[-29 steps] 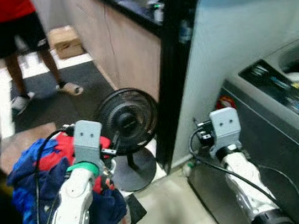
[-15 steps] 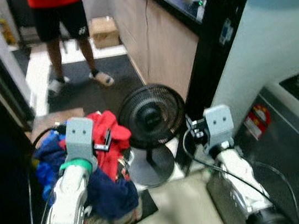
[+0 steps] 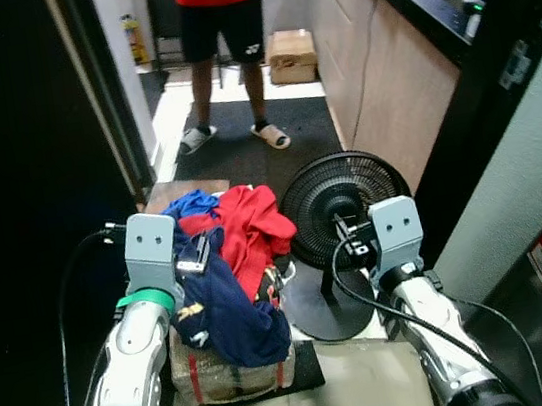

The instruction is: Clothes washing

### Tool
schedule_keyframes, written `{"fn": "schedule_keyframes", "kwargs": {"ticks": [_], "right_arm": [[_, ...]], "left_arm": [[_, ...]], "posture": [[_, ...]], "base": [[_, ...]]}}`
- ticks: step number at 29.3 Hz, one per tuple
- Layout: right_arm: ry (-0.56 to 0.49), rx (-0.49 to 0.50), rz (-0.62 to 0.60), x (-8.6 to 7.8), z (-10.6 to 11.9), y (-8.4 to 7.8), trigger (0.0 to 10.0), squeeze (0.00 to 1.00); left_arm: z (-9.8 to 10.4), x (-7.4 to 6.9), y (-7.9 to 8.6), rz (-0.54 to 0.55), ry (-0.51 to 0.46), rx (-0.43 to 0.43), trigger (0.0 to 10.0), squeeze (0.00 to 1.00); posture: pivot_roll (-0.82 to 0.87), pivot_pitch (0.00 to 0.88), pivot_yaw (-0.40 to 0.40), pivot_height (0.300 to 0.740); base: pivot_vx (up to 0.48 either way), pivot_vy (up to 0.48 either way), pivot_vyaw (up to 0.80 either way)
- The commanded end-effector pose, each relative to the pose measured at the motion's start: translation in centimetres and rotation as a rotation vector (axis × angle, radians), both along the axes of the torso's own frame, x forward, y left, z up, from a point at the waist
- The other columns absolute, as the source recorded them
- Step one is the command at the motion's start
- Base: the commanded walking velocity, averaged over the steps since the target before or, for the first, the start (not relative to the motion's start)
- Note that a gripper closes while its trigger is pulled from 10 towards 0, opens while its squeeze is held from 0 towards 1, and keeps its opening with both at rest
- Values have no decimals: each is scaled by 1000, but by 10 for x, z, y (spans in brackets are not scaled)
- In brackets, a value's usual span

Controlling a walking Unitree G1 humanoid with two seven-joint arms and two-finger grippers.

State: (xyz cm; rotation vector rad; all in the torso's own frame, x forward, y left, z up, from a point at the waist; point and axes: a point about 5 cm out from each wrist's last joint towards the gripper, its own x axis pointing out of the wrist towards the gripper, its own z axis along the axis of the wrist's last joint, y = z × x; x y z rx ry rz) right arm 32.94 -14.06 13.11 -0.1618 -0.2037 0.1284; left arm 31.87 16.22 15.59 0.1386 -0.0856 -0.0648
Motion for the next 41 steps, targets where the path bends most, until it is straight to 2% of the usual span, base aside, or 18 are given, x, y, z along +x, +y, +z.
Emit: {"fn": "schedule_keyframes", "kwargs": {"ticks": [1,4,10,35,41], "right_arm": [[9,11,18,-1,-2,4,10000,0],[9,21,32,-1,-1,7,10000,0],[0,25,36,-1,0,11,10000,0],[9,14,22,-1,-2,6,10000,0],[8,11,28,0,-1,7,10000,0]], "left_arm": [[-5,-1,4,23,11,5,10000,0],[-4,0,6,42,-3,13,10000,0],[-4,2,9,72,-8,5,10000,0],[-6,4,6,61,-5,9,10000,0],[-13,3,6,55,24,24,10000,0]], "posture": [[62,16,-46,740],[62,16,-46,740],[62,16,-46,740],[57,9,-47,740],[57,10,-48,740]], "base": [[0,0,725],[0,0,469],[454,0,0],[414,0,0],[52,0,0]]}}
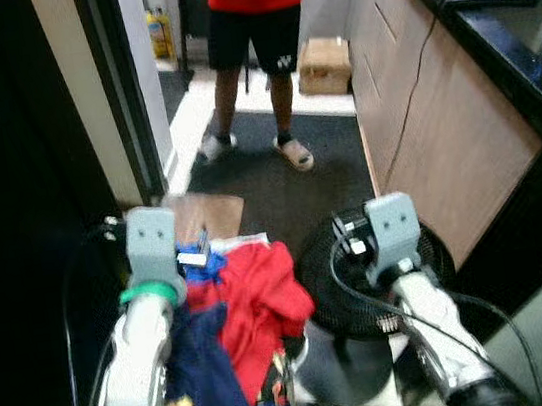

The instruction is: Clothes washing

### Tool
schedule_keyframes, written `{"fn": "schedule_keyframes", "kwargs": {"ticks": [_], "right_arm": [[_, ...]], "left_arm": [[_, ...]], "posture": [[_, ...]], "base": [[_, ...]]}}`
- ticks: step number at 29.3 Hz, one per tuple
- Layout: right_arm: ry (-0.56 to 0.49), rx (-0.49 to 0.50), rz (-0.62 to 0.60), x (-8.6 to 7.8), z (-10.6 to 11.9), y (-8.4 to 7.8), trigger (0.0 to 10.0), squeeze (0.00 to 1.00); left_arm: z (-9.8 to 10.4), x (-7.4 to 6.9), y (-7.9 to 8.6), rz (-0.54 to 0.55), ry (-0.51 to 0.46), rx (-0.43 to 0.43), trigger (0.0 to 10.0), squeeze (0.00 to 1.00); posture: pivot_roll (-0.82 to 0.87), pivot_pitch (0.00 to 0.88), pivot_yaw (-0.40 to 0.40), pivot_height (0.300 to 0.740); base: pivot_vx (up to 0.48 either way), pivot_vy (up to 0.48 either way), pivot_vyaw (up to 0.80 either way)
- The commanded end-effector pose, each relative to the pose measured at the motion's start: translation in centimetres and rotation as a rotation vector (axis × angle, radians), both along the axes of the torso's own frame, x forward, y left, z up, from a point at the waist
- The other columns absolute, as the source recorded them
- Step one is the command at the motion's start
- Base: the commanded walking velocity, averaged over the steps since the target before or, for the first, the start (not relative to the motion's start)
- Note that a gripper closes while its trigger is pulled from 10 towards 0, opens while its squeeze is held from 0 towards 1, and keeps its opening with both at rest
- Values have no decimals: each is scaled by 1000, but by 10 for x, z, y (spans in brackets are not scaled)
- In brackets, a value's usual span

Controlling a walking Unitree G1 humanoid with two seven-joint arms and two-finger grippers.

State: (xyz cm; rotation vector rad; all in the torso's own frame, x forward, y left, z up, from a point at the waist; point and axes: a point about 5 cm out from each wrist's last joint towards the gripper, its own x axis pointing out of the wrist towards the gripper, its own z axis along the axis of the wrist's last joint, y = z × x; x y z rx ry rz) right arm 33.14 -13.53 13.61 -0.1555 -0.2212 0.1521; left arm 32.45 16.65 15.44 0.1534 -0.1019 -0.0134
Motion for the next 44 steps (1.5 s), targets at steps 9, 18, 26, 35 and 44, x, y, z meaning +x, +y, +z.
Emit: {"fn": "schedule_keyframes", "kwargs": {"ticks": [9,18,26,35,44], "right_arm": [[24,4,16,-2,-7,5,10000,0],[48,27,36,-2,-10,8,10000,0],[90,99,-33,6,-13,-6,10000,0],[83,141,-99,0,-20,-8,10000,0],[97,136,-95,0,-27,-4,10000,0]], "left_arm": [[-29,-8,6,23,96,32,10000,0],[-40,-11,9,52,102,8,10000,0],[-30,8,-6,24,73,3,10000,0],[-19,20,-6,-56,69,57,10000,0],[-20,23,-5,-71,73,87,10000,0]], "posture": [[59,21,-53,740],[70,37,-80,740],[66,38,-59,740],[34,38,63,740],[38,60,73,740]], "base": [[0,0,0],[0,0,0],[0,0,0],[0,0,0],[0,0,0]]}}
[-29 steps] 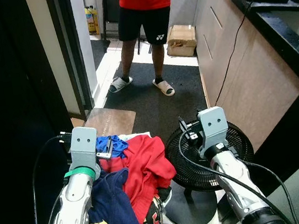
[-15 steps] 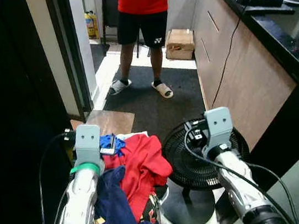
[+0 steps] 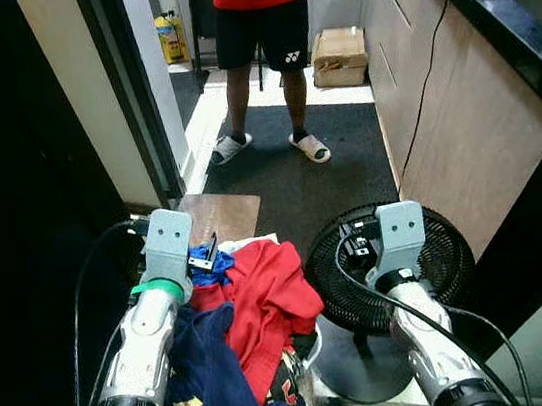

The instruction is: Clothes washing

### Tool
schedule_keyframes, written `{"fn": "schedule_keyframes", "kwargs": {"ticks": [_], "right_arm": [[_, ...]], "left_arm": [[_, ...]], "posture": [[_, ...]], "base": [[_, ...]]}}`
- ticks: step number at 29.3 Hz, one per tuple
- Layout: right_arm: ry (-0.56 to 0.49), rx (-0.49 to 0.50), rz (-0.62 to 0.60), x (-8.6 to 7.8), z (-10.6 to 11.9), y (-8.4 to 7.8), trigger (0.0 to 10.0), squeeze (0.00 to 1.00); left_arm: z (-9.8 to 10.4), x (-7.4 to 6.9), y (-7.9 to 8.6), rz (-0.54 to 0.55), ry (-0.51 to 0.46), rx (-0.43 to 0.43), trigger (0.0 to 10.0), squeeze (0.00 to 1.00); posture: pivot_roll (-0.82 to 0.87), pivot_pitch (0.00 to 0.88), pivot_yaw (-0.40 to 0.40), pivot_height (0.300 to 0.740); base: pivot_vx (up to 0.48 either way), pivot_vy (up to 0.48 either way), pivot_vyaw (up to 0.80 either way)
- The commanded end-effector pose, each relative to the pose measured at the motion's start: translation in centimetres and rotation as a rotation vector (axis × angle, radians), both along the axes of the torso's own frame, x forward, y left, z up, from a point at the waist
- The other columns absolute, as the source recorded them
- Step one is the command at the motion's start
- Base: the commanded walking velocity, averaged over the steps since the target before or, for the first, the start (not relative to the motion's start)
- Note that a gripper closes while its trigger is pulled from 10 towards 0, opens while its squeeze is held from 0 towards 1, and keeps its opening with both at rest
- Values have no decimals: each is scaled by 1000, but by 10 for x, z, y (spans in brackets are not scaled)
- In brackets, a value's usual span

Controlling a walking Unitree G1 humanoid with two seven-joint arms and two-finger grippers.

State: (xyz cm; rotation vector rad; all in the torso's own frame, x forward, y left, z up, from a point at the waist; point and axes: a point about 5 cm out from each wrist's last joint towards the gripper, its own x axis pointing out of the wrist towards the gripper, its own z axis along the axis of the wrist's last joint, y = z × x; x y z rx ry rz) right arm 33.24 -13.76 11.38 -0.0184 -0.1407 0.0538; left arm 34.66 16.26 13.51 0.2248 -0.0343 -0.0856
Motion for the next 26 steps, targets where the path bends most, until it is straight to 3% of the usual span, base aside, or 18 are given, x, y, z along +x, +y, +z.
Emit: {"fn": "schedule_keyframes", "kwargs": {"ticks": [1,9,11,13,14,16,18,20,22,25,26], "right_arm": [[11,-15,-5,0,-4,-3,10000,0],[38,-45,-9,4,-7,-7,10000,0],[87,-77,3,6,-13,-7,10000,0],[139,-109,18,7,-20,-7,10000,0],[218,-145,66,7,-31,-4,10000,0],[218,-145,66,7,-31,-4,10000,0],[467,-227,138,-3,-66,-2,10000,0],[467,-227,138,-3,-66,-2,10000,0],[549,-238,156,-9,-79,-4,10000,0],[538,-234,142,-9,-78,-7,10000,0],[479,-229,126,-4,-70,-10,10000,0]], "left_arm": [[1,2,-2,-10,-4,12,10000,0],[0,2,-2,-14,-2,23,10000,0],[-2,1,-1,-7,6,30,10000,0],[-3,0,0,-4,7,29,10000,0],[-4,-2,1,0,8,27,10000,0],[-4,-2,1,0,8,27,10000,0],[-8,-7,4,11,17,24,10000,0],[-8,-7,4,11,17,24,10000,0],[-12,-11,6,23,23,21,10000,0],[-12,-12,6,28,24,19,10000,0],[-12,-13,7,33,21,16,10000,0]], "posture": [[40,62,71,740],[43,72,62,740],[46,91,52,740],[45,103,47,740],[46,109,43,740],[46,109,43,740],[56,122,26,740],[56,122,26,740],[62,126,17,740],[66,128,8,740],[66,128,8,740]], "base": [[0,0,0],[0,0,0],[0,0,0],[0,0,0],[0,0,0],[0,0,0],[0,0,0],[0,0,0],[0,0,0],[0,0,0],[0,0,0]]}}
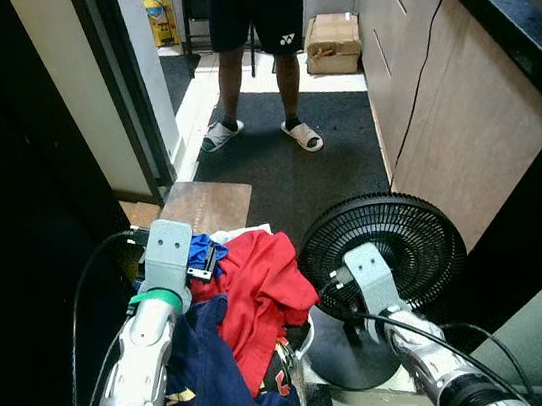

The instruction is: Clothes washing

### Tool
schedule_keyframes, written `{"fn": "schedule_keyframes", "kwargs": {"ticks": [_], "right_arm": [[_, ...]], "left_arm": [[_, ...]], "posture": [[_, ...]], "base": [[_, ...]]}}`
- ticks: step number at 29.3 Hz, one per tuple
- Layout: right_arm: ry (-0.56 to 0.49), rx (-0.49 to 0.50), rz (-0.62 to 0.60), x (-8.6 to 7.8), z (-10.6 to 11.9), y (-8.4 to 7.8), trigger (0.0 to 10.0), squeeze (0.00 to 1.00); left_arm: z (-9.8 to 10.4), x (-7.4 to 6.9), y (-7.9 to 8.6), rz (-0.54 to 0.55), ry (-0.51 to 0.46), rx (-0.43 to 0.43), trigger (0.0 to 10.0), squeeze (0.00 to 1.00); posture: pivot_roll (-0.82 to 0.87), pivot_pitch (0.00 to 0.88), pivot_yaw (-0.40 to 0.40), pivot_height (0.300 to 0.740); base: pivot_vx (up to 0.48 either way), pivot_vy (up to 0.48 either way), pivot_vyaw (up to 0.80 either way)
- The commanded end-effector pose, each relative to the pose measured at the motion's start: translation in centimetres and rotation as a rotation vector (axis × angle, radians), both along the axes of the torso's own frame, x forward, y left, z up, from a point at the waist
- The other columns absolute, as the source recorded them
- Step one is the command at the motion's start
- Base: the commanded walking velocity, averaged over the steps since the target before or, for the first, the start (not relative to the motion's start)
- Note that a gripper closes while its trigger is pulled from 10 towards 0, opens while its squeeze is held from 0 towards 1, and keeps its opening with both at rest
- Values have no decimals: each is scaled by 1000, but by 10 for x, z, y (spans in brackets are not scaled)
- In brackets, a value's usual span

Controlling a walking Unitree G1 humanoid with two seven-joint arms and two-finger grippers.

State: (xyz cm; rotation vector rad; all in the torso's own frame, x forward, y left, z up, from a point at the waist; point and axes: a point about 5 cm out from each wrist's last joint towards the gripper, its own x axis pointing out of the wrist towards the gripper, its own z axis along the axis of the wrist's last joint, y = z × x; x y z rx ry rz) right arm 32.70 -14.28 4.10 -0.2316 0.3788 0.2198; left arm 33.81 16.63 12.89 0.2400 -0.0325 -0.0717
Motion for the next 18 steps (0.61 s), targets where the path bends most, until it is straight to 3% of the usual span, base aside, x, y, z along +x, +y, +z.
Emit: {"fn": "schedule_keyframes", "kwargs": {"ticks": [1,3,5,7,9,13,15,16,17,18], "right_arm": [[-36,8,-20,1,3,-5,10000,0],[-79,11,-27,4,10,-7,10000,0],[-334,29,-11,15,48,-5,10000,0],[-334,29,-11,15,48,-5,10000,0],[-529,53,-54,18,78,-7,10000,0],[-571,70,-79,17,84,-8,10000,0],[-558,69,-84,18,82,-8,10000,0],[-558,69,-84,18,82,-8,10000,0],[-550,65,-82,19,82,-7,10000,0],[-550,65,-82,19,82,-7,10000,0]], "left_arm": [[-6,-4,3,19,21,0,10000,0],[-5,-5,4,21,19,-2,10000,0],[3,-3,4,27,-11,-32,10000,0],[3,-3,4,27,-11,-32,10000,0],[16,-4,-3,-9,-76,-62,10000,0],[20,-5,-7,-35,-106,-67,10000,0],[-5,-10,-7,-32,-28,-21,10000,0],[-5,-10,-7,-32,-28,-21,10000,0],[-30,-17,-4,-25,36,67,10000,0],[-30,-17,-4,-25,36,67,10000,0]], "posture": [[66,128,8,740],[66,128,8,740],[57,121,0,740],[57,121,0,740],[52,116,-5,740],[52,116,-5,740],[42,118,0,740],[42,118,0,740],[40,117,-1,740],[40,117,-1,740]], "base": [[0,0,0],[0,0,0],[0,0,0],[0,0,0],[0,0,0],[0,0,0],[0,0,0],[0,0,0],[0,0,0],[0,0,0]]}}
